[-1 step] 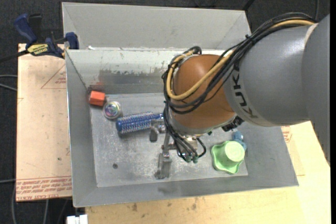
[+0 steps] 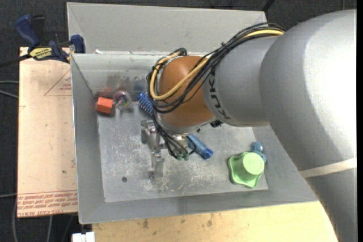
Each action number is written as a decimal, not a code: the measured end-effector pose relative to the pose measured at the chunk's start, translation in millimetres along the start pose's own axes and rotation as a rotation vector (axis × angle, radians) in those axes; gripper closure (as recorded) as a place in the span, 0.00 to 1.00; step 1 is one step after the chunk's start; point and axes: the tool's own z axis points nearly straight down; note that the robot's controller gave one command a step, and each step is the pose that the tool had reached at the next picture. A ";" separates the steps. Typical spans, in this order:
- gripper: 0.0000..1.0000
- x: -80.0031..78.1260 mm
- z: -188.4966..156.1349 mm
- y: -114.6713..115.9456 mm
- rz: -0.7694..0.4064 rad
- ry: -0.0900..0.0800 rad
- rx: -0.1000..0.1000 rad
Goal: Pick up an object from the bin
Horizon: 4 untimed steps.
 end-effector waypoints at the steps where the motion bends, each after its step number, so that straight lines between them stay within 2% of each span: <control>1: 0.00 8.3 -93.5 -59.6 0.121 -0.009 0.001; 2: 0.00 -57.9 -5.7 -64.6 0.202 -0.013 -0.002; 3: 1.00 -60.6 -12.2 -63.6 0.204 -0.024 -0.006; 4: 1.00 -83.9 -167.4 -77.6 0.164 -0.014 0.000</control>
Offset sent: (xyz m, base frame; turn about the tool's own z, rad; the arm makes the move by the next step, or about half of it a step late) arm -0.0048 -0.0579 0.0894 0.1150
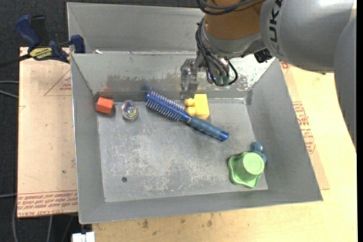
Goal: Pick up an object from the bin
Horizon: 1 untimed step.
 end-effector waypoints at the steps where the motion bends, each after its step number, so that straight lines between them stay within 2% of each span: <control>1: 0.00 2.2 5.5 -0.1 0.000 0.010 0.001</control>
Offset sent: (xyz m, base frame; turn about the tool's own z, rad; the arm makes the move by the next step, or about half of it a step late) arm 0.0000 0.0000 0.0000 0.0000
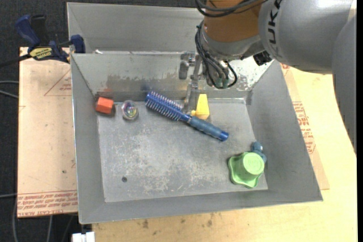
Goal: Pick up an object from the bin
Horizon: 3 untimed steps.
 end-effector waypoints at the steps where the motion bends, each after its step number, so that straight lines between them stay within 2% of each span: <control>1: 0.00 10.8 126.8 8.7 0.084 0.009 0.001; 2: 1.00 8.4 121.7 8.7 0.085 0.001 -0.001; 3: 1.00 46.3 79.4 10.7 0.249 0.002 0.000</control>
Offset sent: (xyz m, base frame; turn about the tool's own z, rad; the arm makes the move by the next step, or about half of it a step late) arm -0.0080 0.0087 -0.1221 0.0862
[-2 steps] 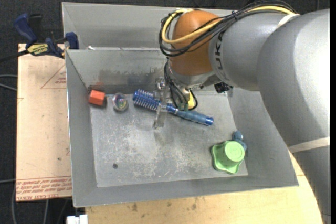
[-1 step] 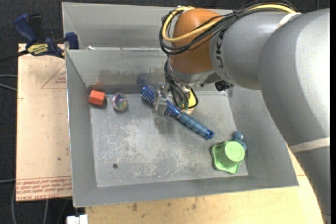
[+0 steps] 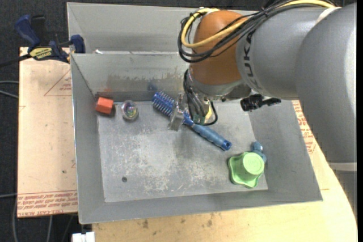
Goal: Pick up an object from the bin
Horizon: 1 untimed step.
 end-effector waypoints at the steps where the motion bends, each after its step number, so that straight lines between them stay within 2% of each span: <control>1: 1.00 73.2 -20.7 5.9 0.016 0.006 0.002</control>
Offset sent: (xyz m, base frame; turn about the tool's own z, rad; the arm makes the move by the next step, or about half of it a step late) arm -0.0649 0.0251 0.0199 0.0236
